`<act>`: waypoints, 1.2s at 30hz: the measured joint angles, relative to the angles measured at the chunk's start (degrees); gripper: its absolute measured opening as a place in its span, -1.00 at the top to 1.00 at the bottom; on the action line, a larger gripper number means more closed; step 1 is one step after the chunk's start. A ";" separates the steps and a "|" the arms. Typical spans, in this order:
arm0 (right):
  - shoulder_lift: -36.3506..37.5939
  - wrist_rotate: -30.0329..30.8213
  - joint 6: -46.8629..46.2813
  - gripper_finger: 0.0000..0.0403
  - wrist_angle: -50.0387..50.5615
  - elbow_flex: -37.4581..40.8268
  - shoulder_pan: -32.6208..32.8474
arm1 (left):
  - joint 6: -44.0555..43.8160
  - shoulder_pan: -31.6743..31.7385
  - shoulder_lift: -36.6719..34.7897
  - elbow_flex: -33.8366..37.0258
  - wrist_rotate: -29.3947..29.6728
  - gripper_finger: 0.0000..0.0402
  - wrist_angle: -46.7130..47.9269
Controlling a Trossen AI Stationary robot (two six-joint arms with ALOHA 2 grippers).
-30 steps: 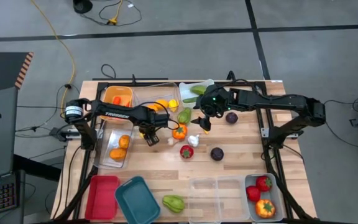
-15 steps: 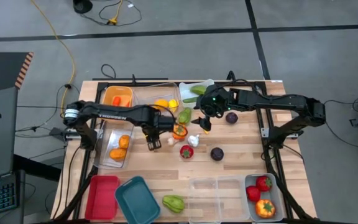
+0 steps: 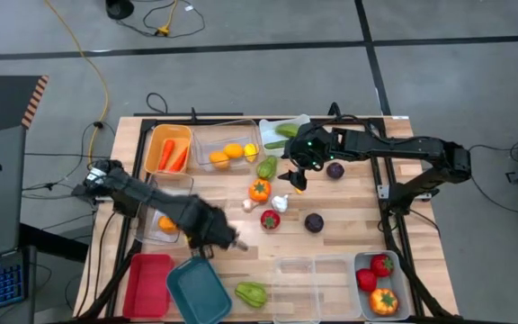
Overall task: Sort produce into baskets
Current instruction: Put the left yellow corn into the red bin
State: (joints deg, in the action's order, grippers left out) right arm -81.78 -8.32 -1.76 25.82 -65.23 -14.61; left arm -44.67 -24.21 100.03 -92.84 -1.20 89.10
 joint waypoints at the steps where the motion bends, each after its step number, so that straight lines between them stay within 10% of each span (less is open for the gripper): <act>1: 0.01 0.00 -0.41 -0.89 0.11 0.00 0.00 | -2.30 -1.79 0.00 0.00 -0.70 0.28 0.11; 24: 0.02 -0.09 -8.94 -0.89 2.07 0.00 0.75 | -69.12 -35.93 0.04 2.29 -4.33 0.28 -0.92; 36: 0.02 -0.17 -8.92 -0.89 2.06 0.00 1.09 | -70.89 -37.99 0.09 3.17 -6.05 0.22 -2.45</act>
State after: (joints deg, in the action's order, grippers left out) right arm -81.76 -8.49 -10.68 27.88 -65.23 -13.52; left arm -115.57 -62.20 100.12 -89.67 -7.24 86.65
